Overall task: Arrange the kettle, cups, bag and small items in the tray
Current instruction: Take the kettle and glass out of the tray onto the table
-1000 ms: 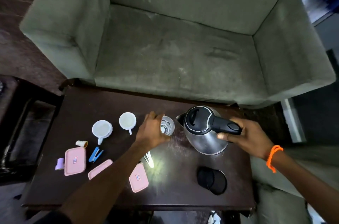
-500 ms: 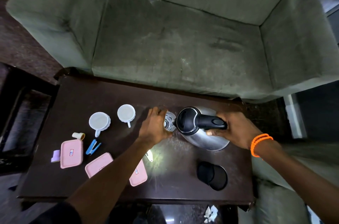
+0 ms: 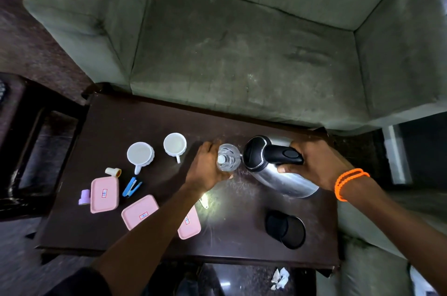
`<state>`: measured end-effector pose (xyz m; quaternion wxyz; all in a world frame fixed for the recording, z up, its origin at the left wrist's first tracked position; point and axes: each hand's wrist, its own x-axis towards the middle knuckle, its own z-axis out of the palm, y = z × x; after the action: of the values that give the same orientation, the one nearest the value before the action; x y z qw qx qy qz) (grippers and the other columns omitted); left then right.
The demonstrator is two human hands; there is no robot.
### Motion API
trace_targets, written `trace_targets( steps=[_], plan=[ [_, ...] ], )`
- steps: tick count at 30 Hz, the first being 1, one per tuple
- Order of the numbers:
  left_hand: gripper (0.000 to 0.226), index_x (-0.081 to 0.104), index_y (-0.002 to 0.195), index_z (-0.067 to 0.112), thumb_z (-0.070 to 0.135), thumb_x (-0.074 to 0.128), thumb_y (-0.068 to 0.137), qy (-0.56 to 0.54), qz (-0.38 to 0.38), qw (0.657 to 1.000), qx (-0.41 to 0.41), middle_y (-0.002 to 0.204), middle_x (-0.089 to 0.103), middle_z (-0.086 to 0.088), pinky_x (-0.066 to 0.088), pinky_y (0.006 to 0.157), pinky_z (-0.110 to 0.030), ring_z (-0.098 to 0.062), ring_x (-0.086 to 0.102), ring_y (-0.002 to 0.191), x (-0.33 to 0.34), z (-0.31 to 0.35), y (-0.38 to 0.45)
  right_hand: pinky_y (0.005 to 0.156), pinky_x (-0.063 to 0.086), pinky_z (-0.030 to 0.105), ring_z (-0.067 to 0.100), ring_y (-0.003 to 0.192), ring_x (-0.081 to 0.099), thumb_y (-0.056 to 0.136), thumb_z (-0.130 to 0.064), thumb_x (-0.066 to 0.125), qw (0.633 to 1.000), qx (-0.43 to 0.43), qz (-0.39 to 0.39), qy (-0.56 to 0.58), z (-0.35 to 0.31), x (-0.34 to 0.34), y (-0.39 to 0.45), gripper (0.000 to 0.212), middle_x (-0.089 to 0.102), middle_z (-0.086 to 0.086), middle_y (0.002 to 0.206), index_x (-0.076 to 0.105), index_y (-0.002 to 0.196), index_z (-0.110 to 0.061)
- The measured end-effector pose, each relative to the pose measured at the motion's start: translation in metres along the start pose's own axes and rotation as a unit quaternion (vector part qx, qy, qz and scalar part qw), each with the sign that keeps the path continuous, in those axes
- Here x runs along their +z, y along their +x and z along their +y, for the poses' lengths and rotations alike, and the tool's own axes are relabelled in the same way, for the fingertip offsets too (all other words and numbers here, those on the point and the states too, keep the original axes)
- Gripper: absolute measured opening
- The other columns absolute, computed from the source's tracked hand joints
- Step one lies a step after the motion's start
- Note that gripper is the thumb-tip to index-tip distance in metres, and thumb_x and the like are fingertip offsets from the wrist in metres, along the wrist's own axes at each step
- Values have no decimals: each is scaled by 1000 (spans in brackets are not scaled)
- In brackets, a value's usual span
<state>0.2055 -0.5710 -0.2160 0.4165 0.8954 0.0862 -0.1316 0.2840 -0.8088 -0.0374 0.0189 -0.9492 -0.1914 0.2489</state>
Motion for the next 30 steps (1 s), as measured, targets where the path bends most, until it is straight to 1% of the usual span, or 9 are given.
trace_targets(
  steps=[4,7,10,14,17,21,24,28,30],
  plan=[
    [101,53,141,17,39,97,53,-16,3,1000,-10,131,54,-7,51,103,-40,-26,60,118,-5,-1,-5,68,53,43,27,71,63,67,-72,67,999,-17,-10,-27,-1,-4,0,50,67,1,75,55,77,-24],
    [93,57,137,20,37,97,54,-22,6,1000,-7,127,56,-6,51,102,-38,-25,61,114,-8,-2,-8,70,53,43,28,73,64,68,-71,68,999,-26,-15,-45,-6,-6,-2,51,68,3,77,56,80,-23],
    [92,59,137,20,32,97,54,-34,17,999,-2,124,59,-7,52,102,-37,-25,63,111,-11,-4,-13,70,53,43,29,74,65,69,-70,68,998,-32,-13,-59,-10,-11,-6,50,68,3,78,58,82,-23],
    [93,59,137,17,28,97,53,-40,35,999,7,122,62,-9,54,99,-35,-27,65,108,-14,-6,-20,69,53,44,29,72,64,70,-71,68,996,-31,-11,-78,-14,-18,-12,51,68,4,75,56,79,-22],
    [93,60,137,15,29,97,52,-39,44,998,8,123,63,-10,53,99,-33,-28,65,110,-14,-10,-26,68,53,42,28,73,64,70,-67,72,997,-25,-12,-68,-17,-25,-18,47,69,4,76,58,80,-23],
    [94,58,139,12,31,97,55,-35,37,999,-7,130,60,-9,52,102,-32,-26,64,116,-15,-16,-33,68,53,42,28,74,65,72,-62,75,997,-25,-16,-66,-20,-34,-23,44,69,4,77,61,84,-22],
    [93,57,140,12,28,96,57,-37,36,999,-10,131,59,-9,52,103,-32,-25,63,118,-18,-20,-37,66,53,40,26,72,64,71,-60,77,999,-26,-10,-47,-22,-40,-25,43,69,3,76,61,82,-21],
    [87,57,140,12,27,94,62,-41,25,999,-24,134,56,-9,53,102,-40,-28,61,121,-22,-23,-44,66,53,38,28,72,64,72,-59,78,998,-19,-19,-48,-24,-45,-25,43,67,3,76,62,84,-21],
    [87,57,141,11,25,93,63,-47,23,998,-27,134,56,-9,52,103,-39,-28,60,123,-21,-26,-47,65,53,38,28,71,63,71,-60,78,998,-17,-17,-50,-24,-45,-24,43,67,3,75,61,83,-22]
  ],
)
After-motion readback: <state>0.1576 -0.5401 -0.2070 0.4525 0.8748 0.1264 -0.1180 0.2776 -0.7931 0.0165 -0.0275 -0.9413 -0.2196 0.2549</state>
